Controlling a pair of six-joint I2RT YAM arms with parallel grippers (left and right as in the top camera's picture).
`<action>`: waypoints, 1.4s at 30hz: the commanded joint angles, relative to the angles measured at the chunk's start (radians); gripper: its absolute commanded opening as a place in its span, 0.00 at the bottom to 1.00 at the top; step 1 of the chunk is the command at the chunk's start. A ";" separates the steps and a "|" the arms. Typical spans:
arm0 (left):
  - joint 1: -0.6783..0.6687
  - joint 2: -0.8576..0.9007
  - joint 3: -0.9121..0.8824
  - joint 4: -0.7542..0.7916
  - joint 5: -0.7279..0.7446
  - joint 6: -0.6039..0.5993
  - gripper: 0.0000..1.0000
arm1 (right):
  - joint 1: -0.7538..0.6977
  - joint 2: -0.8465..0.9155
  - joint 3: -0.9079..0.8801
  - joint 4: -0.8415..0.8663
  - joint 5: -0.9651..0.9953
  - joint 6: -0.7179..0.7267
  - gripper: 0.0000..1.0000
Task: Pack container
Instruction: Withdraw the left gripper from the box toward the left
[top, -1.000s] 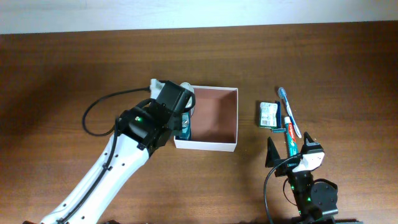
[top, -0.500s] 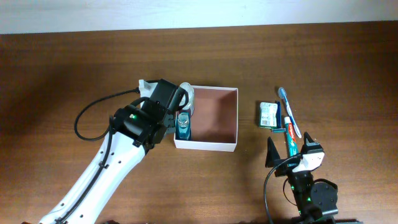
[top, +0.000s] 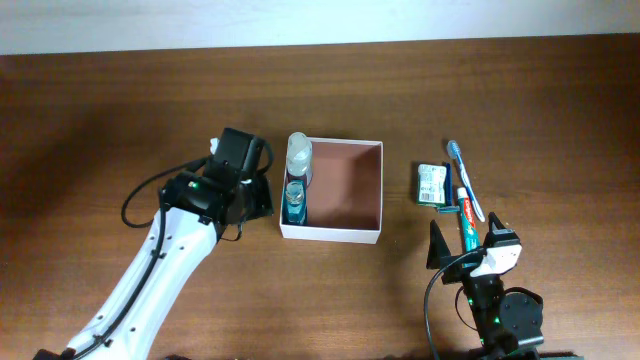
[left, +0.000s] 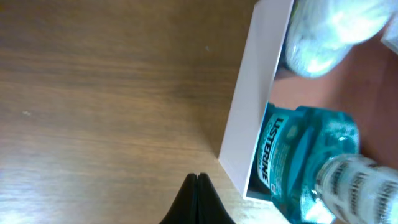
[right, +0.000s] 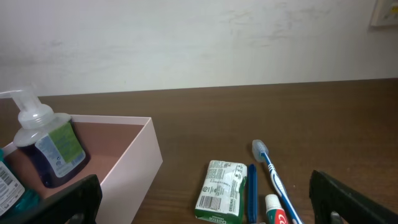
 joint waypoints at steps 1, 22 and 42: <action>0.026 -0.008 -0.061 0.054 0.143 0.036 0.01 | 0.005 -0.010 -0.005 -0.007 -0.002 0.000 0.98; 0.041 -0.008 -0.225 0.247 0.236 0.075 0.14 | 0.005 -0.010 -0.005 -0.007 -0.002 0.000 0.98; 0.100 -0.008 -0.220 0.249 0.410 0.385 0.33 | 0.005 -0.010 -0.005 -0.007 -0.002 0.000 0.98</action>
